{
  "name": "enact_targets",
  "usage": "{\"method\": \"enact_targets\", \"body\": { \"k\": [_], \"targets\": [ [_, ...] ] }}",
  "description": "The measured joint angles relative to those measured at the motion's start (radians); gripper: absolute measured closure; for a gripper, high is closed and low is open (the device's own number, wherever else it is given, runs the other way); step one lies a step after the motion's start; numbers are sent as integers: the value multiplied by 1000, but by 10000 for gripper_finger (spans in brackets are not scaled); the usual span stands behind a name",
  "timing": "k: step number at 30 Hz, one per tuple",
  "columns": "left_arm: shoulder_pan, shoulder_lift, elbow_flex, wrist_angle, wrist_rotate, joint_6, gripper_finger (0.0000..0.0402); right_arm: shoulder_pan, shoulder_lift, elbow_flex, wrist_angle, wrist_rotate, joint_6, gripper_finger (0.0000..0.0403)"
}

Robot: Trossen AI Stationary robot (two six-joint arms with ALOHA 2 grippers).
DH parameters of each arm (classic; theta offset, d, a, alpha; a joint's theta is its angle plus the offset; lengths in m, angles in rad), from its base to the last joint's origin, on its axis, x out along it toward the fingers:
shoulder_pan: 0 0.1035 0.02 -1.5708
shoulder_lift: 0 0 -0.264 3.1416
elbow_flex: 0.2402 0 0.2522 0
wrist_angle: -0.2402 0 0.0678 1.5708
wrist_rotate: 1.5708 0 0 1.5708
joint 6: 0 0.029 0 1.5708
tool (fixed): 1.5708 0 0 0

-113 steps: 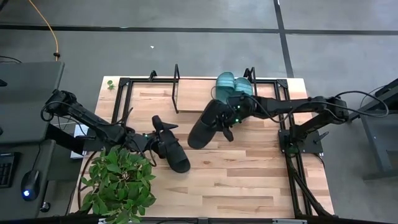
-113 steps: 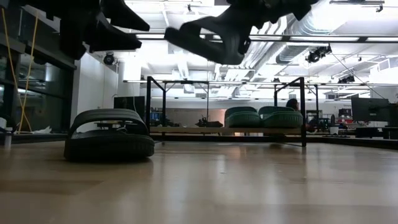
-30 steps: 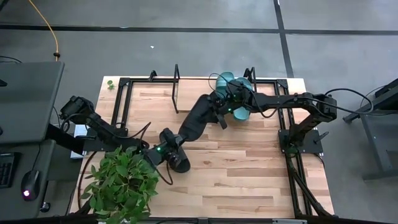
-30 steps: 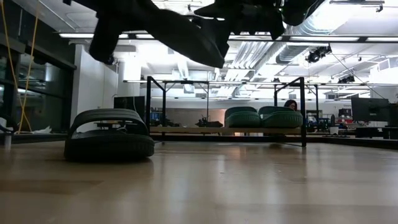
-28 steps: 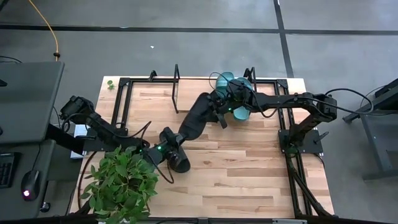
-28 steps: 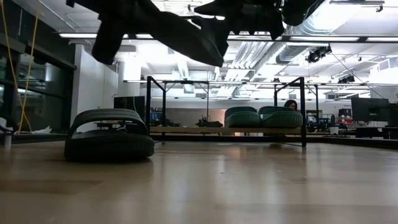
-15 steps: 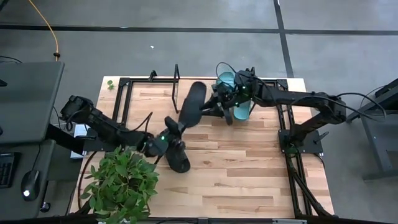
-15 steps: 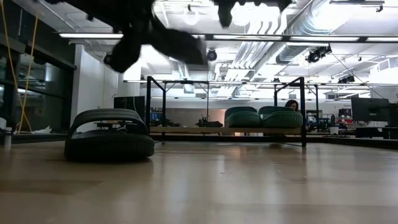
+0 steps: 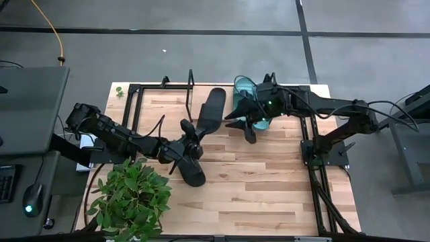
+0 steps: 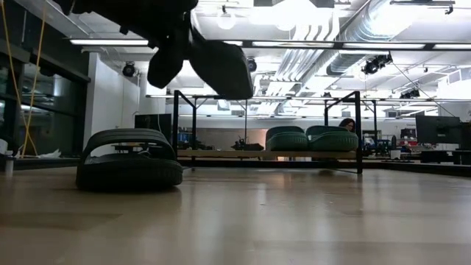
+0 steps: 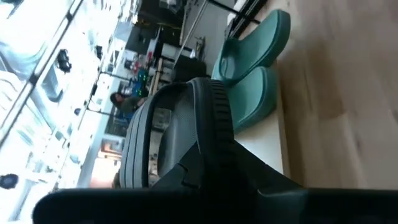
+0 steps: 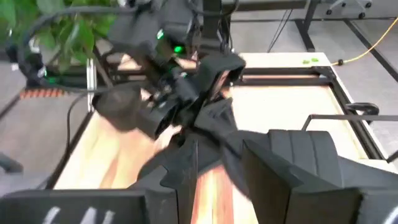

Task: Pick and place slides into the shelf
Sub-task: Put the right black slides on the shelf

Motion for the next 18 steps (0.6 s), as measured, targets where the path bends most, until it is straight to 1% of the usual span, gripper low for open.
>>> {"method": "enact_targets", "body": {
  "k": [6,12,15,18],
  "targets": [
    [50,47,1,46,18,8,354,82,3,2,-72,100,-16,285],
    [115,129,1,87,82,13,379,163,4,2,-79,150,-16,285],
    [138,171,26,95,102,22,379,197,4,2,-83,184,-15,285],
    [158,206,72,88,113,33,361,226,4,2,-82,203,2,285]
  ]
}}
